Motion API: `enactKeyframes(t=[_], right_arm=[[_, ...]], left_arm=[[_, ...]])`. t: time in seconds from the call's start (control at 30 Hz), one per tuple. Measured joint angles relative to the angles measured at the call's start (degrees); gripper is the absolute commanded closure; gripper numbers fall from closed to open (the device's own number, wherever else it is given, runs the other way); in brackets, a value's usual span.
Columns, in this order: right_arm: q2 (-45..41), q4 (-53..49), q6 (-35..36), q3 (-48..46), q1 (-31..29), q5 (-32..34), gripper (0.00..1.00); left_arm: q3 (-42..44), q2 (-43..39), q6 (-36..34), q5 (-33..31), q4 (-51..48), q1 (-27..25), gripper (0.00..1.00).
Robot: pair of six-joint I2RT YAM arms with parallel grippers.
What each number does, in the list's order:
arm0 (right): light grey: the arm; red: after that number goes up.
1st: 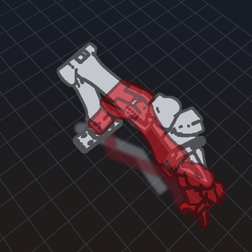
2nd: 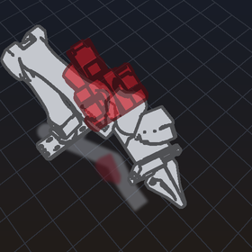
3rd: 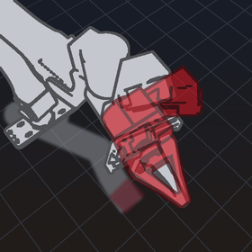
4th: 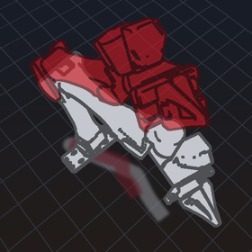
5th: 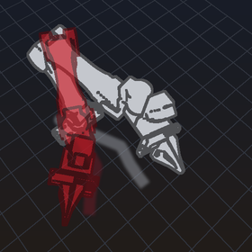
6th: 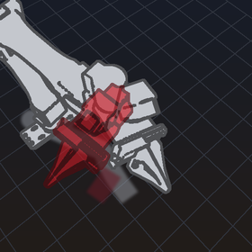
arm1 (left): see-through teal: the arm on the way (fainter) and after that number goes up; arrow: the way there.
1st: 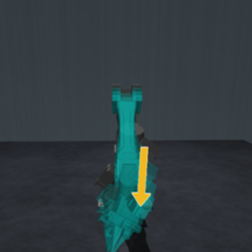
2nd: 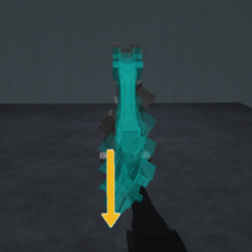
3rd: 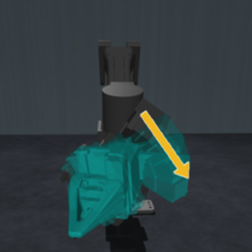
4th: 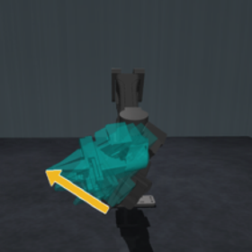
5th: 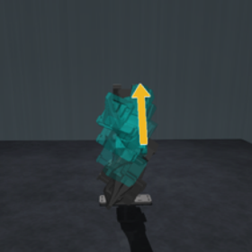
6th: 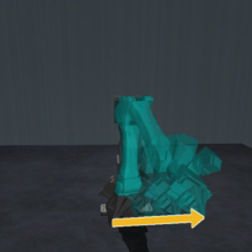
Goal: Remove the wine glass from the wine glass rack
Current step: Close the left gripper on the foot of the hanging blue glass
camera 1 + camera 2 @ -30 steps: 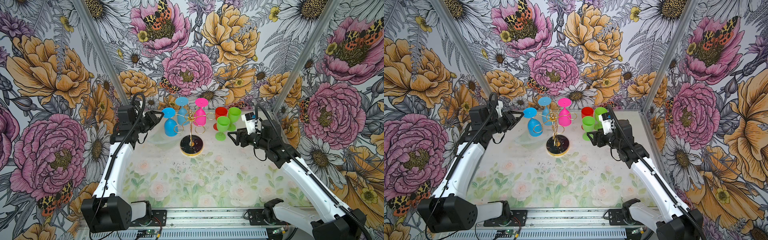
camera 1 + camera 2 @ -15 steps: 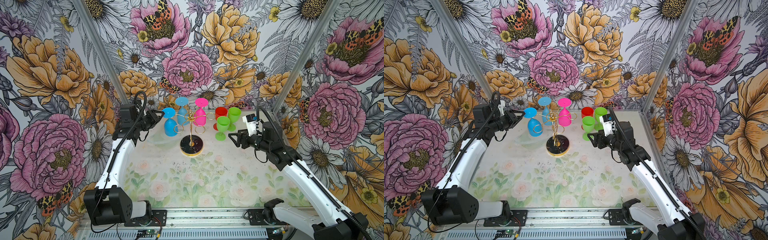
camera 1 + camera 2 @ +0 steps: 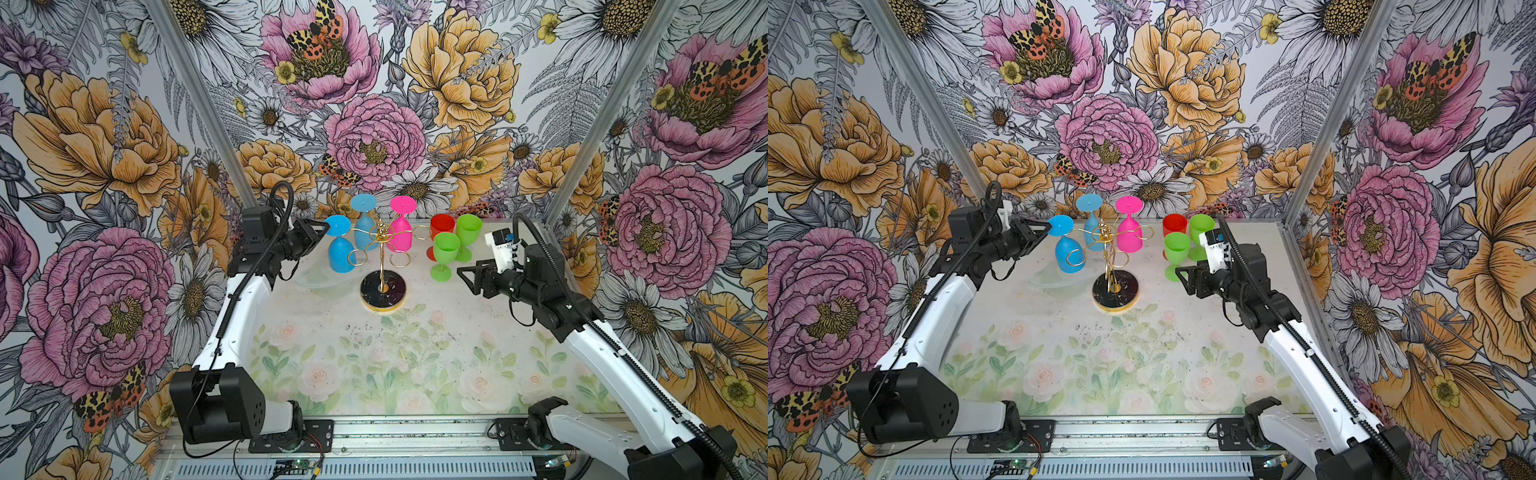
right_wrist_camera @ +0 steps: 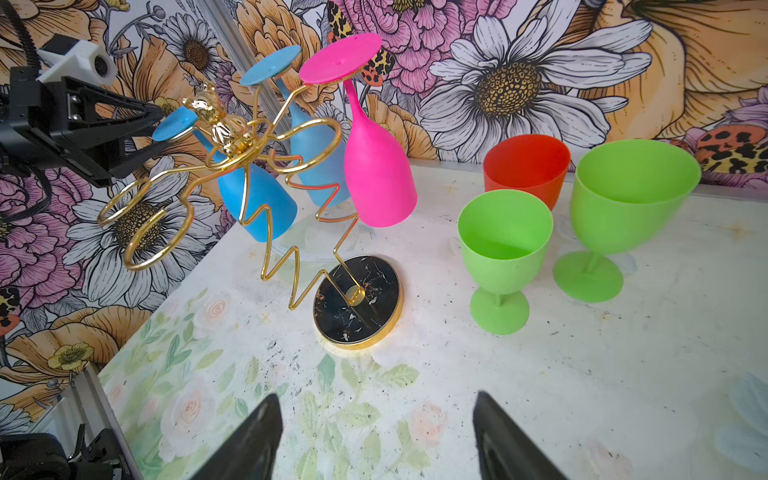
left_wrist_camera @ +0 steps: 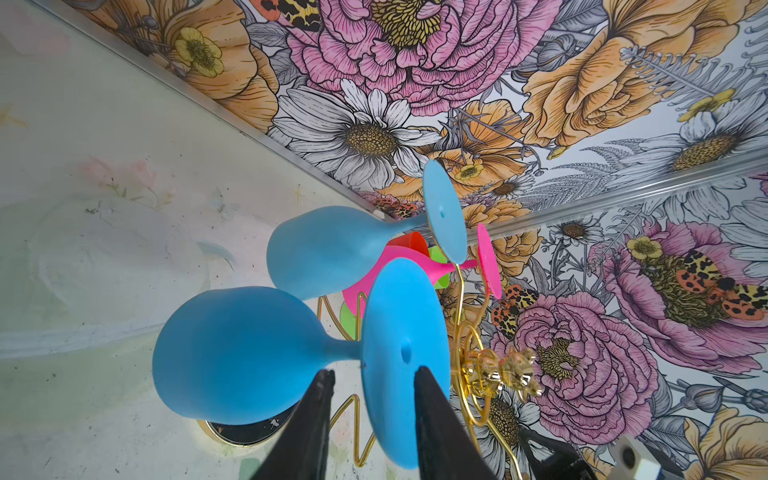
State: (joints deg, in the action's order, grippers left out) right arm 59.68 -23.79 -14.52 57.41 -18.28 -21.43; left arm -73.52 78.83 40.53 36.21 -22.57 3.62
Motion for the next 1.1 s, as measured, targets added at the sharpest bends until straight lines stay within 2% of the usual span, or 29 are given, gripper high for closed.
enactKeyframes(t=[1.1], right_arm=[[-0.4, 0.0, 0.0, -0.6, 0.0, 0.4, 0.27]], left_arm=[[-0.8, 0.9, 3.3, 1.6, 1.0, 0.0, 0.89]])
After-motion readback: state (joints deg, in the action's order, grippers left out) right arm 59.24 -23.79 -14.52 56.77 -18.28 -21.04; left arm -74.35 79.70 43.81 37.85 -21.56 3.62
